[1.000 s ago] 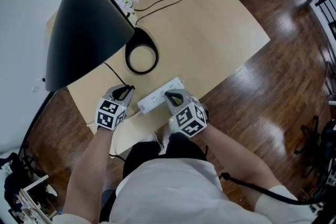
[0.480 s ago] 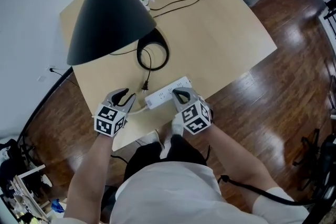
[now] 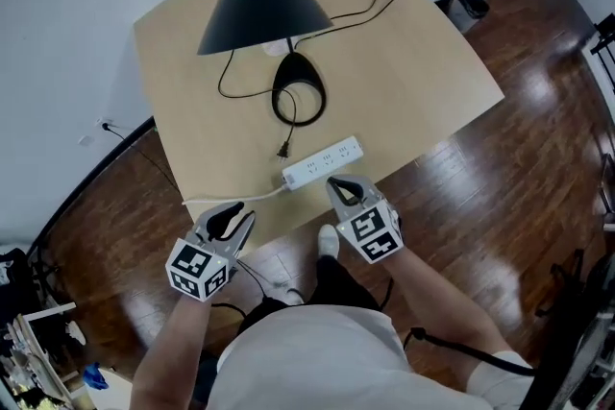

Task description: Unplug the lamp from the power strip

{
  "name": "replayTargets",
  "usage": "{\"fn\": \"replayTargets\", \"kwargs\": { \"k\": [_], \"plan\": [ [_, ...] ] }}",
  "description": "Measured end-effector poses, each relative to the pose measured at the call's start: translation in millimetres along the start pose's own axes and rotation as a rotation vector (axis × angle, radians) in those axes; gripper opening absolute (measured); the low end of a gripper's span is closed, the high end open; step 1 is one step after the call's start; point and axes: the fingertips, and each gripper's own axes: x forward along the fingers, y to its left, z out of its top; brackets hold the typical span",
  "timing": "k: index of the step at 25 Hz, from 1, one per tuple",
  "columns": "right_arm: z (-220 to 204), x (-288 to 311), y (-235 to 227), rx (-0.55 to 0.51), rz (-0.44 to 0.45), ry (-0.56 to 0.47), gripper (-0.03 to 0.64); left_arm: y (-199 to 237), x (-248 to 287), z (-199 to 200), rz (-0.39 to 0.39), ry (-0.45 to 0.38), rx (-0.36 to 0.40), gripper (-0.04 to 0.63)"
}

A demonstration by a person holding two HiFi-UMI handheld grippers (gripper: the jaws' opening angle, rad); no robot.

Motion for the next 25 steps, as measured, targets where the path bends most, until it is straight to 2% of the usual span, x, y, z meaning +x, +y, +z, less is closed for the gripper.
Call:
{"fn": "replayTargets", "kwargs": {
  "k": [5,8,13,16,19,25],
  "plan": [
    [-4,-58,68,0.073,0.05,-0.03,0.008,-51,-77,-11,-0.068,-0.098,0.022,0.1],
    [-7,-100,110,0.076,0.019,-0.054,0.008,-63,-131,-19,-0.074,-0.161,0.032,0.1],
    [-16,-168,187,0.117,-0.061,-0.118,0.009,-97,-207,-46,-0.092,-0.298,-0.008,0.094],
    [-23,-198,242,0.145,-0.082,-0.134,0.009,-125,-249,-70,-0.113,-0.314,-0.007,0.087],
    [-26,-229,286,0.139,-0.063,-0.127,0.009,-155,-281,-88,-0.15,-0.309,0.018,0.085],
    [-27,-277,324,0.097,-0.045,-0.155,0.018,-208,-315,-115,-0.188,-0.31,0.066,0.081]
  ]
}}
